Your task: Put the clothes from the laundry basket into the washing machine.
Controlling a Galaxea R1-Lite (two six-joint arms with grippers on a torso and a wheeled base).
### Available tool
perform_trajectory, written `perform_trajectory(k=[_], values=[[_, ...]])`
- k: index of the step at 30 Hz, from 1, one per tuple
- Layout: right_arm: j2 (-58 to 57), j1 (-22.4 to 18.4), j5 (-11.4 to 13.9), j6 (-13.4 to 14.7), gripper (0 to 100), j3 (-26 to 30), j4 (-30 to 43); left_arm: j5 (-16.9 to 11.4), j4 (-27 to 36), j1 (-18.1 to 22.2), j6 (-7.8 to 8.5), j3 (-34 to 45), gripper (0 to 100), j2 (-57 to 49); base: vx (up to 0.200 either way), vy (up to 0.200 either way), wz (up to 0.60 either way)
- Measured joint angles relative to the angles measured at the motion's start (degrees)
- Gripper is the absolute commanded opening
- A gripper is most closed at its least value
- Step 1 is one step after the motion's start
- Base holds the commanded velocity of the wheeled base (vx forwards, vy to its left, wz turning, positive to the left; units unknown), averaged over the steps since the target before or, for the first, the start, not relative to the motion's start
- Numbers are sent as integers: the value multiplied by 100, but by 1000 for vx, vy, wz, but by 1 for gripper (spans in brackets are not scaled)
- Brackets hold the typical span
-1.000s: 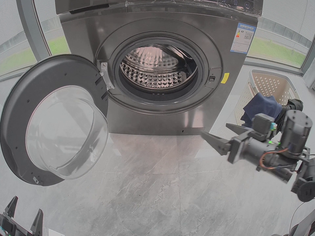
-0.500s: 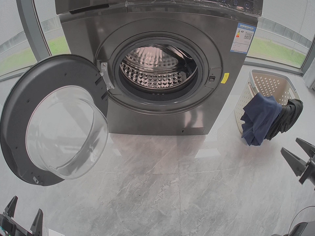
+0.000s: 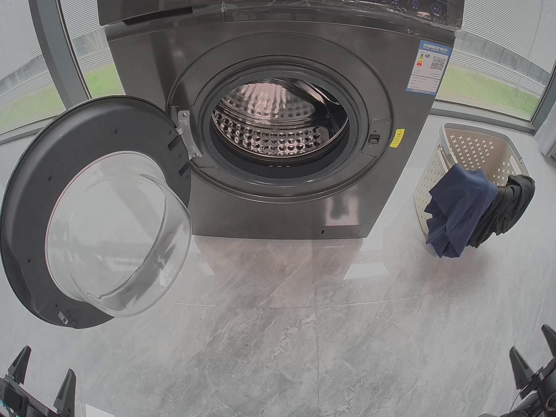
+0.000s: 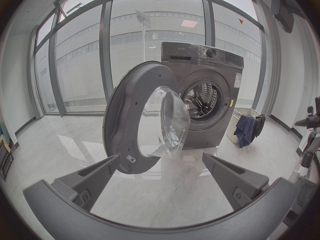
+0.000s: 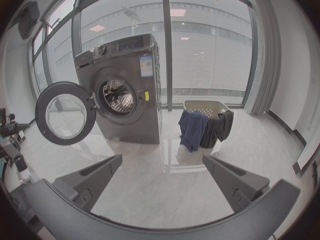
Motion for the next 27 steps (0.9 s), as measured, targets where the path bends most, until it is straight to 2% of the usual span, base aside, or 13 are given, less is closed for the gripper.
perform_trajectory(k=[3,7,27], values=[[-378,-223,155,-84,100,118,321,-11,0,5,22,0,100,0,0,0,0],[-640,-374,160,-122,100,173,324,0,-2,10,52,0,100,0,0,0,0],[-867,-412,241,-122,100,190,289,15,2,7,41,0,100,0,0,-200,0]])
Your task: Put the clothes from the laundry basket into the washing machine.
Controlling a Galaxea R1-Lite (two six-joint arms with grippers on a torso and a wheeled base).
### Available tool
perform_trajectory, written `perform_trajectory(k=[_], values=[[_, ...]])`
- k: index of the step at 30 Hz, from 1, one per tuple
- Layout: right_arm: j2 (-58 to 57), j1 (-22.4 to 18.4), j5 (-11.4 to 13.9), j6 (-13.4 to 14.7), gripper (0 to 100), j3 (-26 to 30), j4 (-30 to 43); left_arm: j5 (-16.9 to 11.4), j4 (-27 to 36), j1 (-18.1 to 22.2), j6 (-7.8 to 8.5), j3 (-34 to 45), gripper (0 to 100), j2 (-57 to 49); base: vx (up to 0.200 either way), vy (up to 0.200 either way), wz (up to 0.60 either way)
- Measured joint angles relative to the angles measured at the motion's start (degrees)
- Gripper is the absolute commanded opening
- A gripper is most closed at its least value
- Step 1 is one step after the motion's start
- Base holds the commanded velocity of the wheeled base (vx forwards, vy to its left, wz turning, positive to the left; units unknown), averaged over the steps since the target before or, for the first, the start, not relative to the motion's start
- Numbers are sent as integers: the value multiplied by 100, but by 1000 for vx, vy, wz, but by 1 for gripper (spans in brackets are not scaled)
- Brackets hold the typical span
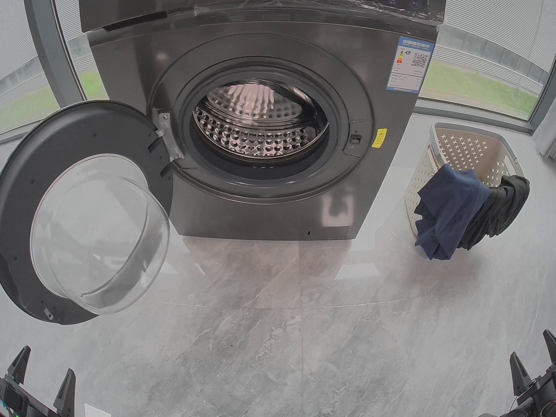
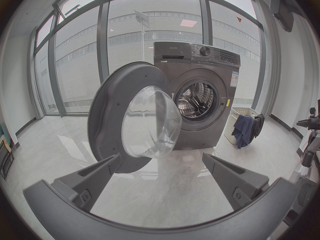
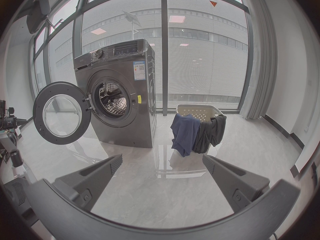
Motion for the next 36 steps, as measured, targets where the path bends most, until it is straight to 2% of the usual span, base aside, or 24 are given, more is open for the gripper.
perform_trajectory(k=[36], values=[[9,4,-5,10,100,0,5,2,4,-12,-28,0,100,0,0,-200,0]])
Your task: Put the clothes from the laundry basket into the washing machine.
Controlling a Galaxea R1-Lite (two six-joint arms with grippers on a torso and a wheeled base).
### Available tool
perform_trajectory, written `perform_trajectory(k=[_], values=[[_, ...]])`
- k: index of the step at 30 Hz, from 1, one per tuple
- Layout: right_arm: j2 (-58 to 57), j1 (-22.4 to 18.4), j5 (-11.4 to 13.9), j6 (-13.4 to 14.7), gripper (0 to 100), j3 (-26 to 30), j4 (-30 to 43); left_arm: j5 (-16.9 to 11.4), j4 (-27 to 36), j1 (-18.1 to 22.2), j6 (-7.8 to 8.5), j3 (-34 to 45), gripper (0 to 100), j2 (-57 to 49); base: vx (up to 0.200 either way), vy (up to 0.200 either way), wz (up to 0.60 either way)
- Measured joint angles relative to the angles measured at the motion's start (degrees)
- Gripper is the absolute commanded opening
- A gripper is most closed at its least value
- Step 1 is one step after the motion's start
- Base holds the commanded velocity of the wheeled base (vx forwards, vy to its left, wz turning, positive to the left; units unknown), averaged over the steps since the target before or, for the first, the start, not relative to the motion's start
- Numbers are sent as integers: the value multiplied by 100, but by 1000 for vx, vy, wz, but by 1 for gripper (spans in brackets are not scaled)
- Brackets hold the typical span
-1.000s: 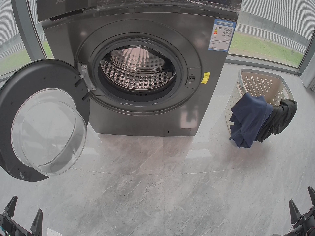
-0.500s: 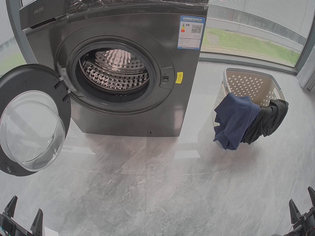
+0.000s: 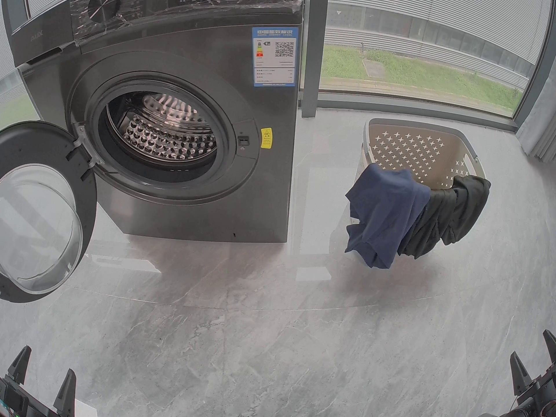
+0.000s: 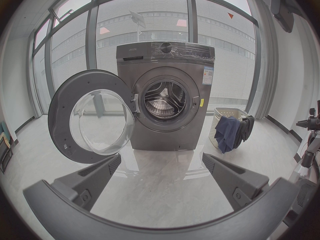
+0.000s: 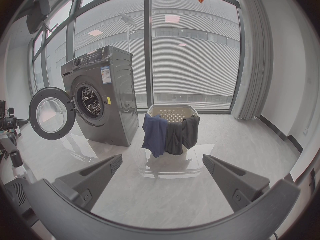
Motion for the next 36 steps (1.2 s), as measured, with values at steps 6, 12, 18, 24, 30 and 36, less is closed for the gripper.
perform_trajectory(k=[6,12,18,24,30,36], values=[[2,0,0,-2,100,0,-2,0,-2,0,-2,0,100,0,0,-200,0],[4,0,0,-2,100,0,-5,0,-4,5,9,0,100,0,0,-200,0],[6,-11,-17,6,100,0,-6,-2,-2,10,27,0,100,0,0,-200,0],[6,-15,-55,0,100,0,-5,-4,-6,10,30,0,100,0,0,-200,0],[9,-26,-63,6,100,0,-13,-2,-6,10,6,0,100,0,0,-200,0],[11,-26,-68,-5,100,0,-171,0,-2,5,-16,0,100,0,0,-33,0]])
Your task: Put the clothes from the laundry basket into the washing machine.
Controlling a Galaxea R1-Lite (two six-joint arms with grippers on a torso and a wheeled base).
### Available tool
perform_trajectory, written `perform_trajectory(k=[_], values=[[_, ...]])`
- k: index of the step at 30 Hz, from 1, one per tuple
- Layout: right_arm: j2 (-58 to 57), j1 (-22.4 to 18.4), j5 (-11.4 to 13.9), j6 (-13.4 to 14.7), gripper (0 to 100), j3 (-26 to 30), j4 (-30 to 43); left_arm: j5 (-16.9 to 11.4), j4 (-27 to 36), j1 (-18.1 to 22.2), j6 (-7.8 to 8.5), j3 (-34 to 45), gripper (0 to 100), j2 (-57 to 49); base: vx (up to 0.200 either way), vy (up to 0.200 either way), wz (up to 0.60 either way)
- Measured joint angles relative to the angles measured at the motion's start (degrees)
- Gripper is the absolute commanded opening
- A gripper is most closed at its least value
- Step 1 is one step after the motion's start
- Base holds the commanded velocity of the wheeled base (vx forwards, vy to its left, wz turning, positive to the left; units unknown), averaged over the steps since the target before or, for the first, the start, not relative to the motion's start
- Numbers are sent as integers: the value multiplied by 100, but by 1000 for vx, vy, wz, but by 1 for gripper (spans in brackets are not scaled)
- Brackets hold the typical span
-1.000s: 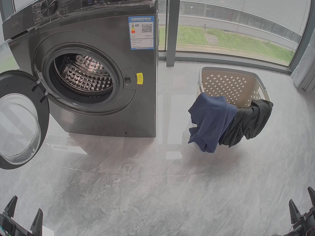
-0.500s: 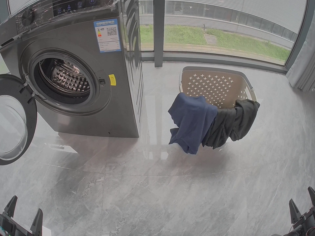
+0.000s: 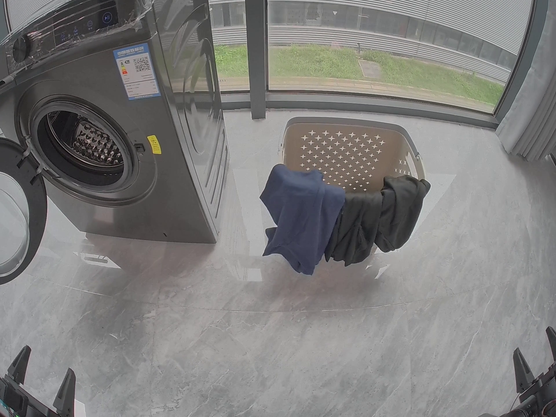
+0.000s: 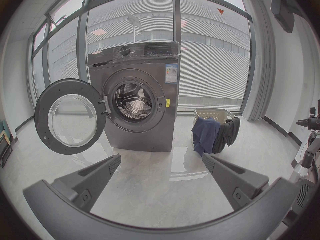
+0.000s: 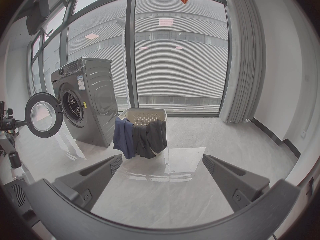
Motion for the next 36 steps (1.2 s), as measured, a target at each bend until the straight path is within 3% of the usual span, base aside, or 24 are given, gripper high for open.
perform_trajectory(k=[16,22,36], values=[[2,-11,-2,0,100,0,-6,0,13,-11,-111,0,100,0,188,0,0],[4,-9,-5,5,100,0,-6,-2,11,-13,-119,0,100,0,0,0,0],[6,-11,-2,0,100,0,-6,7,5,-11,-112,0,100,0,0,-200,0]])
